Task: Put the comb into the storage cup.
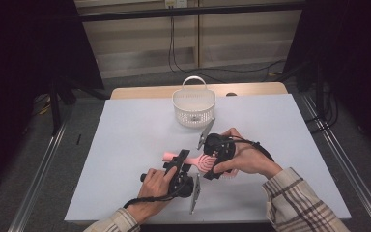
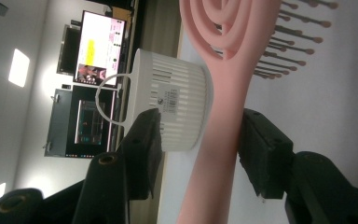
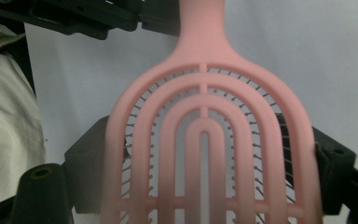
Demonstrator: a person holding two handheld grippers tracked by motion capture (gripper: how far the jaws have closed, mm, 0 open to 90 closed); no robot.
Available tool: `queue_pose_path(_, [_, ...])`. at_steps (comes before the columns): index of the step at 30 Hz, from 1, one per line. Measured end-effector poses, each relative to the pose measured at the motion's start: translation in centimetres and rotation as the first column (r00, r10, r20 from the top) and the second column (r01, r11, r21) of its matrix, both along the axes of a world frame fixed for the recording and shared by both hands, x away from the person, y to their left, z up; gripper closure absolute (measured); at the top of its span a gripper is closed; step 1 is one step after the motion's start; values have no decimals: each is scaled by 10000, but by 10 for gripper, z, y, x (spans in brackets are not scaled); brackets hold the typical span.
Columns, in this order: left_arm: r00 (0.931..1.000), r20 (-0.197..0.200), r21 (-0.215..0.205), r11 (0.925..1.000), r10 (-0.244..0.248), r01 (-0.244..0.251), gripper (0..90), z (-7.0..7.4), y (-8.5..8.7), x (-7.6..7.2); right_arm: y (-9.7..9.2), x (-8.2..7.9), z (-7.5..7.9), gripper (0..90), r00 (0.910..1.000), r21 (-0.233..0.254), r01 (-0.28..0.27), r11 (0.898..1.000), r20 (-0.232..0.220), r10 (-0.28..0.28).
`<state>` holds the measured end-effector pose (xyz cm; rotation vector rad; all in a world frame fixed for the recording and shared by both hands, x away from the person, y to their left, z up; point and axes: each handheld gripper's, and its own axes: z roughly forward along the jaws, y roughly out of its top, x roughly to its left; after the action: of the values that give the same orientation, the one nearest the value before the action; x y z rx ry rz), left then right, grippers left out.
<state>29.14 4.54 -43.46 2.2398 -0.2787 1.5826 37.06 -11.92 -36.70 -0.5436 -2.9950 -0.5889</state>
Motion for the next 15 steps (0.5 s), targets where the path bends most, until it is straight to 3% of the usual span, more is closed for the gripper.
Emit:
queue_pose_path(1, [10000, -6, 185, 9998, 32, -32, 539, 0, 0, 0, 0, 0, 0, 197, 10000, 7, -22, 10000, 22, 22])
queue_pose_path(7, [10000, 62, 195, 9998, 27, -28, 642, -2, -3, -1, 2, 1, 0, 196, 10000, 67, -31, 10000, 30, 30])
queue_pose_path(10, [10000, 81, 479, 9989, 22, -26, 683, -2, -5, -2, 3, 2, 0, 197, 10000, 81, -37, 10000, 70, 36])
queue_pose_path(15, [9999, 108, 529, 9986, 40, -46, 717, -2, -7, -2, 5, 2, 2, 196, 10000, 102, -70, 9999, 13, 70])
